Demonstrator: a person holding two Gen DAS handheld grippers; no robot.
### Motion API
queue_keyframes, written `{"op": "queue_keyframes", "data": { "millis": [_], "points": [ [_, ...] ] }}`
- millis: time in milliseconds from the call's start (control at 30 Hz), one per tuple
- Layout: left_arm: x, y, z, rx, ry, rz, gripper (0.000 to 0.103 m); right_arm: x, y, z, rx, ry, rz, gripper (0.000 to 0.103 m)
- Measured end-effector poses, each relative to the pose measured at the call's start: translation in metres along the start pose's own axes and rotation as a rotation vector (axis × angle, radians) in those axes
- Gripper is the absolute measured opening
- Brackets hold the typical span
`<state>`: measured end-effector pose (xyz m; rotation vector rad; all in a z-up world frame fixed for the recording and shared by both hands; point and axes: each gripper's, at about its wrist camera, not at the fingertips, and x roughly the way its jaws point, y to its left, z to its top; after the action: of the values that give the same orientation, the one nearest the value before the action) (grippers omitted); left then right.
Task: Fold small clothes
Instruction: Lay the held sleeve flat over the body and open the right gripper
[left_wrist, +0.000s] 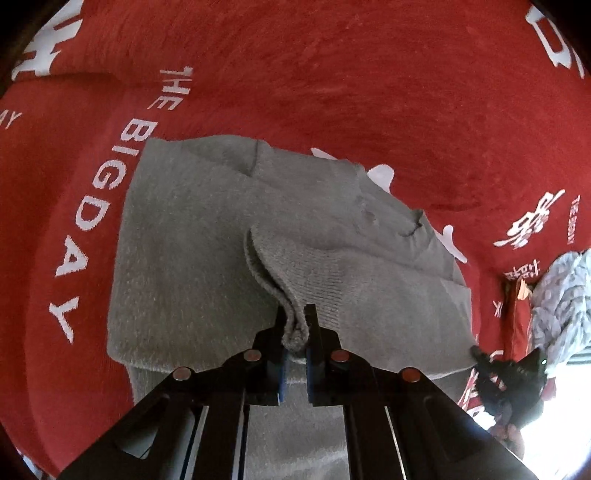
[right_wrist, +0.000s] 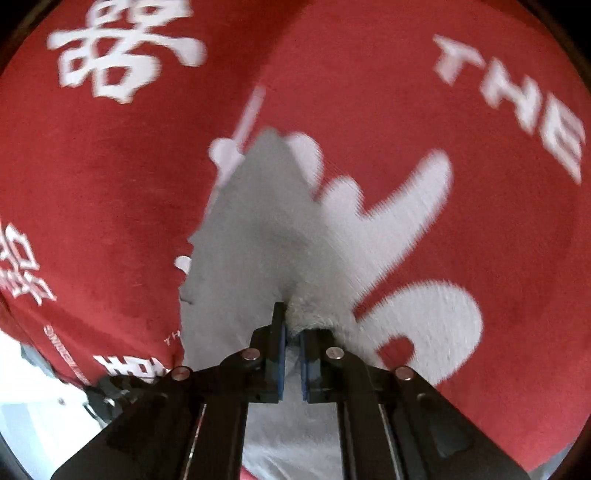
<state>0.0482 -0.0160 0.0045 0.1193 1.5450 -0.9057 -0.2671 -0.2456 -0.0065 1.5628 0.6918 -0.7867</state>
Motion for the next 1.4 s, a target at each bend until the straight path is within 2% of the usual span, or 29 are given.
{"op": "queue_keyframes", "data": {
  "millis": [100,167,300,400,467,500,533,567,633,700,733,833,1000,1133,1167,1200,1233,1333,1400],
  "points": [
    [0.009,0.007,-0.009,0.001,0.028,0.040,0.009,0.002,-0.003,0.006,-0.084,0.017,-0.061,0.006],
    [0.011,0.011,-0.015,-0.003,0.044,0.060,0.009,0.012,-0.013,0.007,-0.096,0.053,-0.093,0.007],
    [-0.003,0.019,-0.023,0.008,0.020,0.119,0.009,0.014,-0.020,0.008,-0.100,0.054,-0.068,0.006],
    [-0.012,0.028,-0.024,-0.007,0.015,0.174,0.026,0.012,-0.022,0.008,-0.090,0.065,-0.062,0.006],
    [-0.019,0.031,-0.024,-0.008,0.003,0.212,0.026,0.011,-0.019,0.006,-0.083,0.089,-0.069,0.009],
    [-0.022,0.031,-0.023,-0.005,-0.002,0.231,0.026,0.010,-0.017,0.005,-0.089,0.101,-0.082,0.011],
    [-0.026,0.031,-0.022,-0.001,-0.010,0.240,0.026,0.007,-0.015,0.002,-0.103,0.116,-0.097,0.018],
    [-0.029,0.029,-0.021,0.010,-0.017,0.244,0.026,0.004,-0.011,-0.001,-0.125,0.133,-0.115,0.031],
    [-0.033,0.022,-0.018,0.045,-0.029,0.257,0.026,-0.002,-0.002,-0.009,-0.190,0.165,-0.161,0.046],
    [-0.033,0.013,-0.014,0.084,-0.038,0.267,0.026,-0.015,0.012,-0.012,-0.275,0.133,-0.190,0.046],
    [-0.031,0.008,-0.011,0.097,-0.038,0.267,0.026,-0.023,0.018,-0.011,-0.301,0.100,-0.172,0.046],
    [-0.018,-0.005,-0.005,0.105,-0.028,0.264,0.026,-0.028,0.023,0.007,-0.307,0.038,-0.165,0.046],
    [0.009,-0.022,-0.006,0.146,-0.006,0.286,0.026,0.008,0.011,0.052,-0.197,0.057,-0.179,0.046],
    [0.017,-0.028,-0.008,0.172,-0.019,0.324,0.027,0.028,0.007,0.069,-0.126,0.093,-0.073,0.046],
    [0.017,-0.029,-0.007,0.173,-0.017,0.327,0.027,0.032,0.009,0.071,-0.126,0.119,-0.063,0.042],
    [0.017,-0.029,-0.007,0.172,-0.016,0.327,0.026,0.033,0.013,0.070,-0.145,0.132,-0.065,0.032],
    [0.017,-0.029,-0.007,0.173,-0.014,0.327,0.026,0.032,0.021,0.069,-0.188,0.144,-0.063,0.008],
    [0.018,-0.030,-0.006,0.188,-0.013,0.334,0.027,0.016,0.051,0.064,-0.366,0.091,-0.111,0.008],
    [0.021,-0.033,-0.007,0.204,-0.016,0.344,0.026,0.016,0.059,0.062,-0.450,0.076,-0.202,0.008]
  ]
}}
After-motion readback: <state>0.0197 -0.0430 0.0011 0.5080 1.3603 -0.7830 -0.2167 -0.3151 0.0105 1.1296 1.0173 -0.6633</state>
